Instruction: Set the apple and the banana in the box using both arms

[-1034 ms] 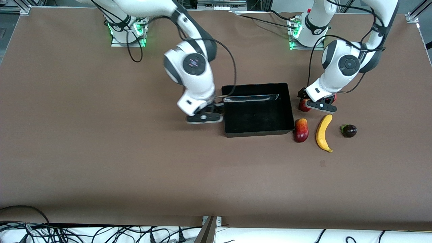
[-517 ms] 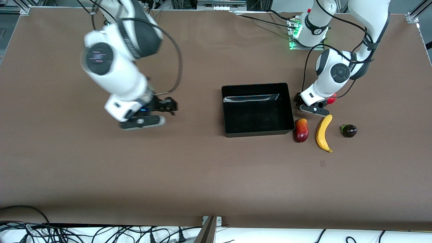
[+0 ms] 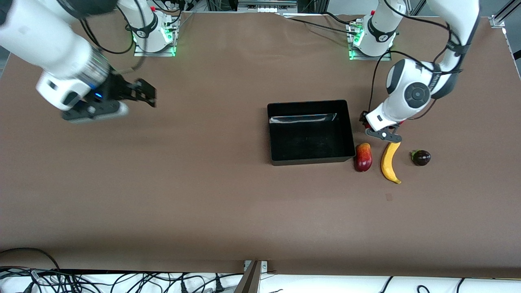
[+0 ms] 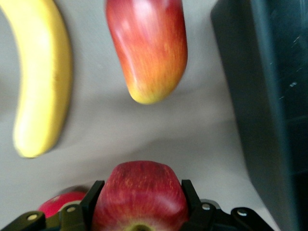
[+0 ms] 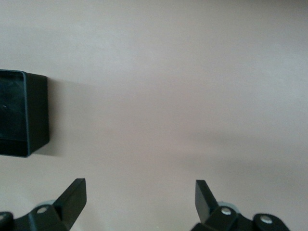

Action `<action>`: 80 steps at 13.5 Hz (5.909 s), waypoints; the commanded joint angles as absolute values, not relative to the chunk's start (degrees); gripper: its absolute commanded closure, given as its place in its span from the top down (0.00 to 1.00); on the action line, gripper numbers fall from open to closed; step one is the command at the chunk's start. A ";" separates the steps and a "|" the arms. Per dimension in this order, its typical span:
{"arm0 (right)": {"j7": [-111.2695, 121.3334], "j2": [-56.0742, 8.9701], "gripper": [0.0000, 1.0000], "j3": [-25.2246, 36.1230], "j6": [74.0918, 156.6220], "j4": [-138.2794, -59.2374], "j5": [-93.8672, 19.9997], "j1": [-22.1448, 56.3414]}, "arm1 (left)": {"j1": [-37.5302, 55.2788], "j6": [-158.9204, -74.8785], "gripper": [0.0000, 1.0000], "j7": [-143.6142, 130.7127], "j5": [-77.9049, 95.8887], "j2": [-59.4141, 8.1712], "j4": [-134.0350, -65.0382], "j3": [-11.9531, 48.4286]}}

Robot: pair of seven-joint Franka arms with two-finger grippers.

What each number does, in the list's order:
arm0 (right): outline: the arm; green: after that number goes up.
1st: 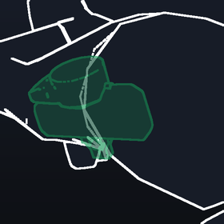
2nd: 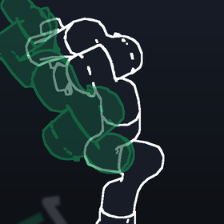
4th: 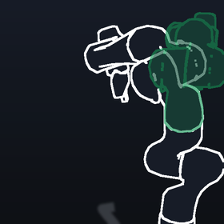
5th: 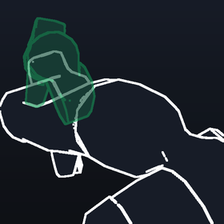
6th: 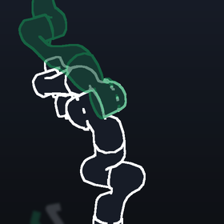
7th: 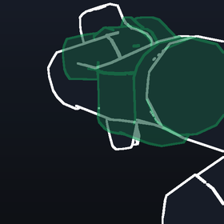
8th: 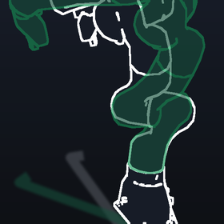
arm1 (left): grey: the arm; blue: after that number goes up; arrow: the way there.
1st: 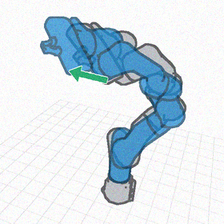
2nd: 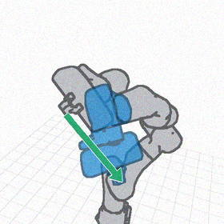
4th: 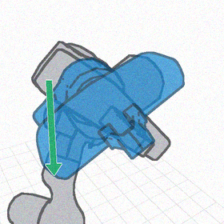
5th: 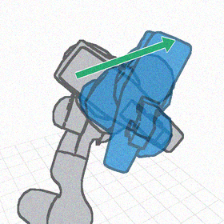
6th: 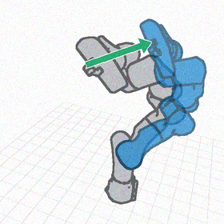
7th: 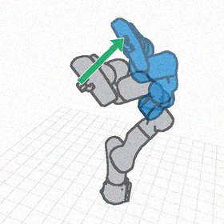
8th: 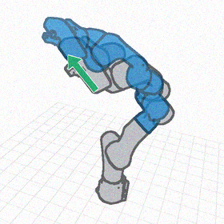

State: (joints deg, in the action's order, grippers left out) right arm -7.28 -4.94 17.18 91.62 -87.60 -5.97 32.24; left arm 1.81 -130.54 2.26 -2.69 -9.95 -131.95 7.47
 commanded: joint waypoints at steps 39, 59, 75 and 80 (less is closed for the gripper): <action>1.14 0.18 1.00 -8.26 93.34 -92.29 -0.09 -2.29 | -20.30 -137.20 0.00 5.89 -22.41 -31.11 -116.10 21.36; 1.14 0.18 1.00 -8.35 93.25 -92.29 -0.26 -2.29 | -1.32 -125.40 0.00 -33.49 -19.24 -36.90 -104.85 42.45; 1.14 0.18 1.00 -8.44 93.25 -92.29 -0.35 -2.29 | -6.24 -88.62 1.00 -26.92 -20.74 -28.22 -80.10 40.17; 1.14 0.18 1.00 -8.52 93.34 -92.20 -0.35 -2.20 | -11.25 -77.17 1.00 -12.08 -16.37 -25.51 -70.93 37.29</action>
